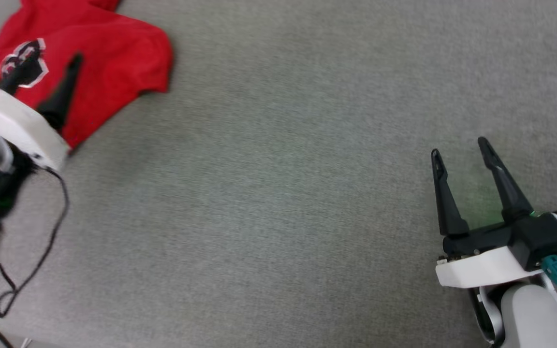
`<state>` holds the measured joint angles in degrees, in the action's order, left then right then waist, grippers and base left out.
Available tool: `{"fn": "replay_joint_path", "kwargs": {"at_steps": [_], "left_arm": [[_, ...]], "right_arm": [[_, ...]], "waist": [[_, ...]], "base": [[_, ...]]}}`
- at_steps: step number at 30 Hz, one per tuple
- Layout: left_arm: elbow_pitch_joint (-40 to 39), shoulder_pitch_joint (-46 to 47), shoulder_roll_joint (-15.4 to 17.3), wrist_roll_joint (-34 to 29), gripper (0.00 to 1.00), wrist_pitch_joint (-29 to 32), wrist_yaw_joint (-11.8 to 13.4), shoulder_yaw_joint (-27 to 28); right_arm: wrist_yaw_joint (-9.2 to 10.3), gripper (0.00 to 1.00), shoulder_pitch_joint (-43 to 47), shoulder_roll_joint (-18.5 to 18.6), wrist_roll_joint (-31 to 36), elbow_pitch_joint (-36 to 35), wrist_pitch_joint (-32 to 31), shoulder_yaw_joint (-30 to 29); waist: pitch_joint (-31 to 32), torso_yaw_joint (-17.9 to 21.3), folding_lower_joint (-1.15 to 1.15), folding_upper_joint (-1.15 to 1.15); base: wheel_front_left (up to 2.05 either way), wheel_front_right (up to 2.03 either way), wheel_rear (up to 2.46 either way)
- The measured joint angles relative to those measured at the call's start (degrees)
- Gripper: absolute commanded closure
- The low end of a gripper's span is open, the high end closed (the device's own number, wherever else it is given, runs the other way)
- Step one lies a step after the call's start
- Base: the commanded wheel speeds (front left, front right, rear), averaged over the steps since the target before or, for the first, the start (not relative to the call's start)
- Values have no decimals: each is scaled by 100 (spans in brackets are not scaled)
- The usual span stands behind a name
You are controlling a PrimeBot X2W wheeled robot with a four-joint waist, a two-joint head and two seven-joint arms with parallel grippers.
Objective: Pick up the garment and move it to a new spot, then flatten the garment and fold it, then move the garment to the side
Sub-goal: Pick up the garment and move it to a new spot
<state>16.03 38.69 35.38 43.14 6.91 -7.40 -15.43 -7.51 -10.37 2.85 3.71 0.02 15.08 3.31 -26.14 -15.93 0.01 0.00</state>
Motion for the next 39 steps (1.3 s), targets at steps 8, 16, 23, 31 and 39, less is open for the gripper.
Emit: {"fn": "replay_joint_path", "kwargs": {"at_steps": [8, 16, 23, 31, 39], "left_arm": [[689, 1184, 713, 1167, 0, 1673, 0, -349], [1174, 1787, 972, 2041, 0, 2718, 0, -624], [1652, 1984, 964, 2269, 0, 3139, 0, -968], [1736, 2020, 945, 2686, 100, 3247, 2, -1223], [1599, 1786, 1011, 2813, 100, 2168, 0, -1392]], "right_arm": [[0, 0, -152, 1, -41, -178, 1, 3], [-3, 0, -350, -13, -68, -333, 27, 203], [-4, 0, -385, -49, -54, -441, 54, 259], [-4, 0, -408, -51, -7, -450, 54, 214], [-2, 0, -367, -18, -24, -102, 20, 190]], "waist": [[-651, 459, 0, 0], [-1158, 726, 0, 0], [-1362, 815, -1, 0], [-1389, 760, -2, 0], [-895, 708, -1, 0]], "base": [[0, 0, 0], [0, 0, 0], [0, 0, 0], [0, 0, 0], [0, 0, 0]]}}
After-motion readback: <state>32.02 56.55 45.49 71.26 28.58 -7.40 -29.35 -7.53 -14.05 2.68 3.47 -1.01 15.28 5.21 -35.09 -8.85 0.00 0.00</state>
